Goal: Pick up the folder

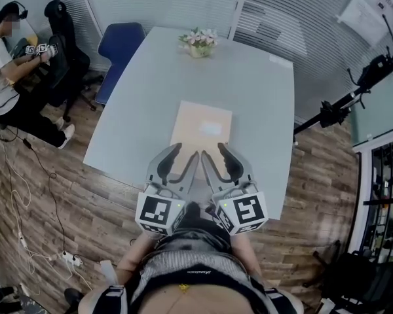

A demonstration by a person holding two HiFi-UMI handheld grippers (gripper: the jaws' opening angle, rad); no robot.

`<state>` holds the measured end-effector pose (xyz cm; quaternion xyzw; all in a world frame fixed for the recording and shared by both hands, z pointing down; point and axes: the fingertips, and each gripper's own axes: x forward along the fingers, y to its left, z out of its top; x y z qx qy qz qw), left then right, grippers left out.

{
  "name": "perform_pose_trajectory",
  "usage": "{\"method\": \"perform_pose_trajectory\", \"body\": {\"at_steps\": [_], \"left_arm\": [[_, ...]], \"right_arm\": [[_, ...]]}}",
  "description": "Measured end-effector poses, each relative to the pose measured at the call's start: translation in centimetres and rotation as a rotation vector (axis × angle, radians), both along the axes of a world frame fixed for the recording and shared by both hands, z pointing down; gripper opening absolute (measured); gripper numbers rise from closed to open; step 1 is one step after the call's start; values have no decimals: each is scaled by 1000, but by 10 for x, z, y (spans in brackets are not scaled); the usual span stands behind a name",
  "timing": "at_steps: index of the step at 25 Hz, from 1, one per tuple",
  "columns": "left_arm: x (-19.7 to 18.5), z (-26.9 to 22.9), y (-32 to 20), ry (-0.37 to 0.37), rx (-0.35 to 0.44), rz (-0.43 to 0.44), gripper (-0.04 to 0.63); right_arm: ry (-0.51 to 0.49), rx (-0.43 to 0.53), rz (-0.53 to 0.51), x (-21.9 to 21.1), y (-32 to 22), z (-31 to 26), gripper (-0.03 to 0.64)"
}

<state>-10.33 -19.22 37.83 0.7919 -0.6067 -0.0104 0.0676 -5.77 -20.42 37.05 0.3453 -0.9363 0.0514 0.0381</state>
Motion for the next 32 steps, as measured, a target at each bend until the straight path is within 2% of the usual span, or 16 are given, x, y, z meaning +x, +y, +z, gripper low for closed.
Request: {"method": "perform_pose_trajectory", "body": {"at_steps": [6, 13, 17, 23, 27, 29, 32], "left_arm": [[7, 10, -28, -4, -33, 36, 146], [26, 19, -54, 18, -74, 110, 146], [25, 28, -63, -8, -94, 143, 146], [6, 46, -86, 1, -150, 183, 146], [-13, 69, -102, -9, -208, 191, 146], [-24, 88, -110, -13, -249, 186, 146], [-42, 122, -118, 2, -336, 180, 155]], "right_arm": [[-37, -58, 25, 9, -23, 11, 164], [-29, -99, 125, 36, -46, 29, 169], [-37, -143, 170, 40, -56, 42, 170], [24, -199, 234, 33, -76, 69, 172], [17, -288, 267, 30, -92, 97, 183], [28, -324, 289, 30, -99, 114, 189], [114, -348, 332, 33, -109, 146, 199]]}}
